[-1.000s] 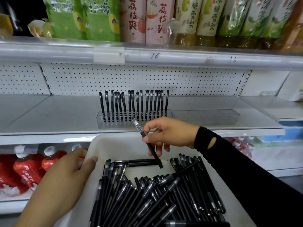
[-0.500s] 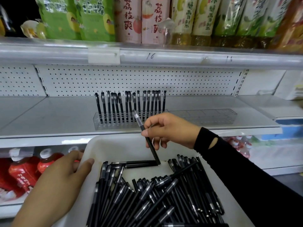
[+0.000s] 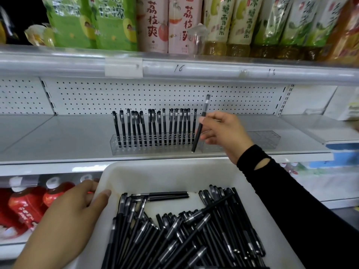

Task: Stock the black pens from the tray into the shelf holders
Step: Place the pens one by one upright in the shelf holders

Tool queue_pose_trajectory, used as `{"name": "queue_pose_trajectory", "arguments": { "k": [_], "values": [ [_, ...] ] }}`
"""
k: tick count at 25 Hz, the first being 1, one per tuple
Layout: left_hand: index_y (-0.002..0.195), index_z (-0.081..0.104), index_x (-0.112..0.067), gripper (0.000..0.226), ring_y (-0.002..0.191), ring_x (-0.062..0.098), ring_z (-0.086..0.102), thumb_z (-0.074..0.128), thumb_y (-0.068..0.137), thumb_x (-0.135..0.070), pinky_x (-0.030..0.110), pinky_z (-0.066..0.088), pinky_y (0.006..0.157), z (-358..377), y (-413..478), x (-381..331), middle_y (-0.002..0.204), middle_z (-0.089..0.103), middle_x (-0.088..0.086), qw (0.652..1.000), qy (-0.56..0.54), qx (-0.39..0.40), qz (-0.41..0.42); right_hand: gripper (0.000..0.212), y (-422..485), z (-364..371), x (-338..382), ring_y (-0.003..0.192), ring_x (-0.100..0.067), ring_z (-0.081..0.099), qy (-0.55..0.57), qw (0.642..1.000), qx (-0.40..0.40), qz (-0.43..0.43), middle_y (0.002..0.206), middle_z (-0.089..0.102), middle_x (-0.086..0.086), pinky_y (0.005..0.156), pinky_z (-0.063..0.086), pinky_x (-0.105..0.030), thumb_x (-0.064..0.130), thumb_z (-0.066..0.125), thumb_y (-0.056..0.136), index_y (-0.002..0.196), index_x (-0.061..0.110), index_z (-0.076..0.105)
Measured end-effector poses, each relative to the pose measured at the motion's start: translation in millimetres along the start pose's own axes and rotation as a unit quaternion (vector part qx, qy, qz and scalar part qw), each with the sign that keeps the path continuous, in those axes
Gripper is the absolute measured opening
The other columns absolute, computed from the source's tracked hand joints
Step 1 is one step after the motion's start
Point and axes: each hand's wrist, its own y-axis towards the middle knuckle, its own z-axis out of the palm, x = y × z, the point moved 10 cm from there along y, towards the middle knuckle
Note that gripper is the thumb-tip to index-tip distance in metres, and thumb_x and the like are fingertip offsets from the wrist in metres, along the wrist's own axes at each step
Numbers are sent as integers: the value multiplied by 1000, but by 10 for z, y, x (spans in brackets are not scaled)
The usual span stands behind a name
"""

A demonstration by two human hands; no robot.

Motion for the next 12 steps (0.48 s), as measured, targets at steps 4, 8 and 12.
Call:
{"name": "queue_pose_trajectory", "arguments": {
  "k": [4,8,12],
  "values": [
    [81,64,-29,17,63,11,67,57,92,-38,34,48,62,-7,-9,-9,65,72,-11,1000,6,-2,2,2,69,-231,106,65,-18,72,-49,991,-113,-42,82,73,-9,59,57,-26,16,67,94,92,17,66],
    [82,64,-30,14,66,10,66,57,93,-38,31,45,60,-2,-15,-34,67,72,-7,1000,-1,0,0,5,152,269,351,75,-16,74,-130,987,-50,-79,88,73,-3,70,62,-29,16,65,95,100,16,67],
    [85,65,-29,15,67,7,66,56,94,-37,29,44,59,-3,-42,-53,67,72,-9,1000,-5,10,-3,8,299,910,376,73,-14,74,-131,987,-5,-87,93,73,-4,73,63,-34,16,67,94,101,13,67]
  ]
}}
